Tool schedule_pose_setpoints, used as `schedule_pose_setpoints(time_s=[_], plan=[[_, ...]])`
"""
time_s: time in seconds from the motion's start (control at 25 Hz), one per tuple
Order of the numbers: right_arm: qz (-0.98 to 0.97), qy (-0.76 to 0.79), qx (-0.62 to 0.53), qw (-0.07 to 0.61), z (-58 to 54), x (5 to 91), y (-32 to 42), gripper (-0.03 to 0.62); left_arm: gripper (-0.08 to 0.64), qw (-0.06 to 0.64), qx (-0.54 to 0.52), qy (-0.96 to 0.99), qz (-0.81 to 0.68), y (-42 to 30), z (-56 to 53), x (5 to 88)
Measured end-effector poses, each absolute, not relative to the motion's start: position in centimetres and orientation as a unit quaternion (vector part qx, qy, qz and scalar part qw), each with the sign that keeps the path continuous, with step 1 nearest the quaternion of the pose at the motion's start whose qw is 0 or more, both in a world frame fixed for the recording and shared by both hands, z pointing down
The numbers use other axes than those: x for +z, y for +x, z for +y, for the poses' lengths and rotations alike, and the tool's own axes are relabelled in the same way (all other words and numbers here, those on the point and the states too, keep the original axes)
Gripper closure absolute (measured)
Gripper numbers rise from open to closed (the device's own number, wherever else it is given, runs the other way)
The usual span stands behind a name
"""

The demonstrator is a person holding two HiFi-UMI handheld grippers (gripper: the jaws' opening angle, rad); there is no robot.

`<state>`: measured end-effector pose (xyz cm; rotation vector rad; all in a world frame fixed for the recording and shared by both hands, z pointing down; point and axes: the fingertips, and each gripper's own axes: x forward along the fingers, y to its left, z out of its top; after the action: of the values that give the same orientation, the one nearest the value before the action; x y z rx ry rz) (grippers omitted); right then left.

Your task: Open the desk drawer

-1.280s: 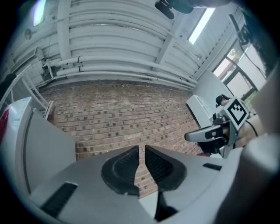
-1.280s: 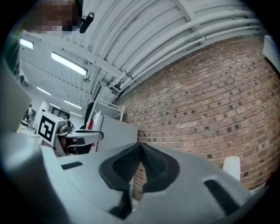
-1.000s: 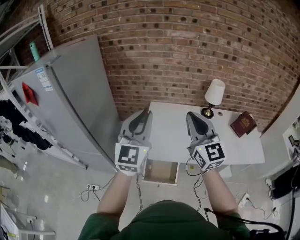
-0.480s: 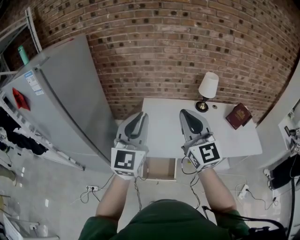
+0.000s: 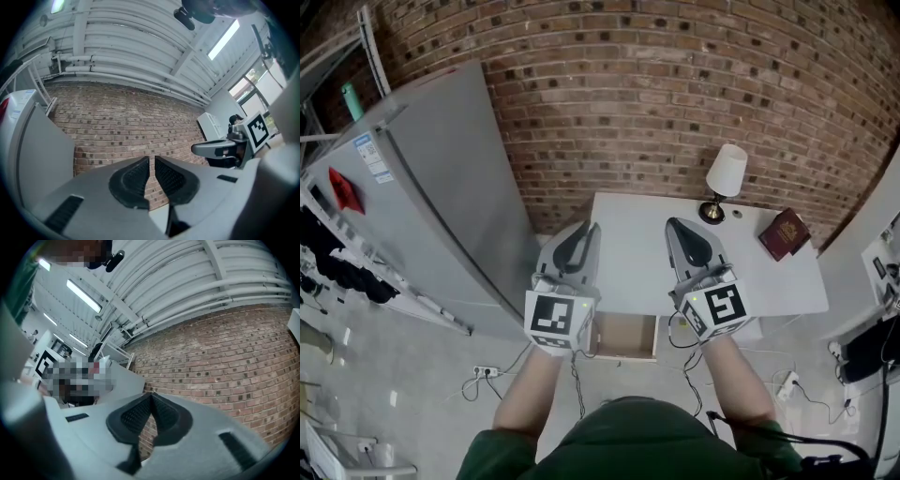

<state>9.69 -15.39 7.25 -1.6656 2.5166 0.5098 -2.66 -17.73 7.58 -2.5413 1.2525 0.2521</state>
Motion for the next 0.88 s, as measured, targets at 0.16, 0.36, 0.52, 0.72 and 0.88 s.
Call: schedule_pose_setpoints(time_s=[0.16,0.36,0.52,0.72,0.88], plan=[[0.823,-0.541,0.165,0.042,-15.51,7.07,9.56,0.592,0.525,0.139,0.088,-0.888,0.43,-2.26,-17.55,7.17],[0.825,-0.538,0.166,0.043,-15.38,6.89,9.52,0.592,0.525,0.136,0.092,-0.887,0.431,-2.33,-17.49,6.91],[0.826,-0.536,0.165,0.046,-15.24,7.06,9.68,0.592,0.525,0.133,0.093,-0.887,0.432,-2.23,-17.37,7.14],[0.828,-0.535,0.163,0.043,-15.04,7.14,9.57,0.592,0.525,0.129,0.093,-0.887,0.433,-2.29,-17.16,7.38],[0.829,-0.533,0.161,0.044,-15.01,7.26,9.19,0.592,0.525,0.126,0.093,-0.887,0.435,-2.7,-17.09,7.49]])
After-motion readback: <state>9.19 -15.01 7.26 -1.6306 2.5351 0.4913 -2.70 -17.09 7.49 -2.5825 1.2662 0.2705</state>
